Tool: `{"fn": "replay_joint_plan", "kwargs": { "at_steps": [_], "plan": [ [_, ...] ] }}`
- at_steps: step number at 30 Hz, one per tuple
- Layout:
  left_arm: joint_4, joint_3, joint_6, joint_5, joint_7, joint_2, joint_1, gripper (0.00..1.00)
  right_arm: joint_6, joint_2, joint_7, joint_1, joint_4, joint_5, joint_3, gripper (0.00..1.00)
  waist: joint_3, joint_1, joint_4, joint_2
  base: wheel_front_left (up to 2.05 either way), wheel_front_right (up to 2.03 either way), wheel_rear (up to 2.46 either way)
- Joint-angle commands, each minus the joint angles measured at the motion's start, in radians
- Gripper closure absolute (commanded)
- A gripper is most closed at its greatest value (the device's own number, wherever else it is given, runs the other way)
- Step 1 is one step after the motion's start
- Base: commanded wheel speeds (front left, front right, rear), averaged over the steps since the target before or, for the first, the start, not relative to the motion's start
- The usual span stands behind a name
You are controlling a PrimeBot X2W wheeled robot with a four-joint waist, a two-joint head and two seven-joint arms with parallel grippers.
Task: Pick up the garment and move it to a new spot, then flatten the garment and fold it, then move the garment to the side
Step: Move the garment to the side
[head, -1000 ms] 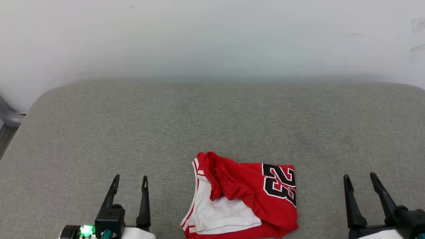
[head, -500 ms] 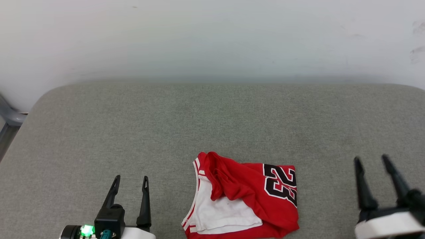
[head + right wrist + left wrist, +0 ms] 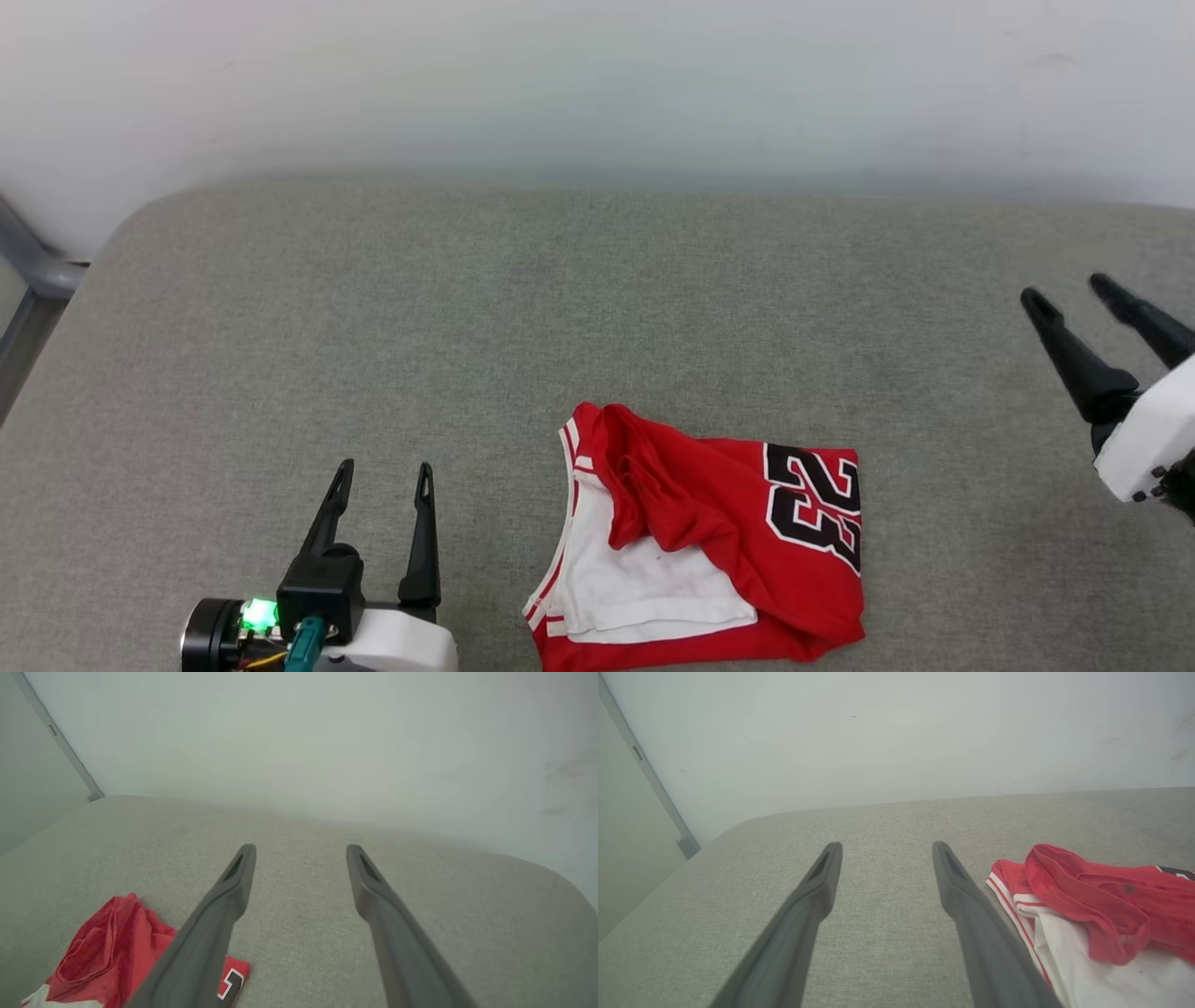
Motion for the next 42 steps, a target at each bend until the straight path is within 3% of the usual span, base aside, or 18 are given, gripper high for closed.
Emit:
{"fn": "replay_joint_plan", "kwargs": {
  "at_steps": [1,7,13,27,34,35,36,37,42],
  "plan": [
    [-0.001,-0.003,-0.003,0.002,-0.005,-0.004,-0.018,0.0,-0.001,-0.031,0.107,-0.024,0.013,0.083,0.032,0.0,0.016,0.0,0.01,-0.0001,0.0,0.0,0.0],
    [-0.001,-0.01,-0.006,0.005,-0.005,-0.013,-0.043,0.0,-0.001,-0.083,0.408,-0.016,0.047,0.314,0.119,0.0,0.052,0.0,0.033,-0.0001,0.0,0.0,0.0],
    [0.0,-0.019,-0.012,0.007,-0.005,-0.021,-0.078,0.0,-0.001,-0.068,0.53,0.035,0.086,0.403,0.18,0.0,0.094,0.0,0.066,-0.0001,0.0,0.0,0.0],
    [0.012,-0.026,-0.018,0.006,-0.005,-0.033,-0.136,0.0,-0.001,0.038,0.448,0.018,0.246,0.448,0.297,0.0,0.171,0.0,0.124,-0.0001,0.0,0.0,0.0],
    [0.018,-0.024,-0.018,0.002,-0.005,-0.038,-0.148,0.0,-0.002,0.045,0.358,0.005,0.299,0.452,0.365,0.0,0.178,0.0,0.133,-0.0001,0.0,0.0,0.0],
    [0.019,-0.024,-0.017,0.001,-0.005,-0.038,-0.148,0.0,-0.002,0.044,0.338,0.002,0.3,0.456,0.371,0.49,0.177,0.0,0.133,-0.0001,0.0,0.0,0.0],
    [0.021,-0.023,-0.017,0.0,-0.005,-0.039,-0.148,0.0,-0.002,0.042,0.318,-0.003,0.301,0.456,0.376,0.84,0.175,0.0,0.132,-0.0001,0.0,0.0,0.0],
    [0.022,-0.023,-0.017,-0.001,-0.005,-0.039,-0.149,0.0,-0.001,0.038,0.302,-0.008,0.299,0.458,0.384,1.0,0.173,0.0,0.132,-0.0001,0.0,0.0,0.0],
    [0.026,-0.018,-0.021,-0.001,-0.005,-0.041,-0.133,0.0,-0.001,0.005,0.222,-0.032,0.266,0.469,0.422,1.0,0.152,0.0,0.121,-0.0001,0.0,0.0,0.0]
  ]
}}
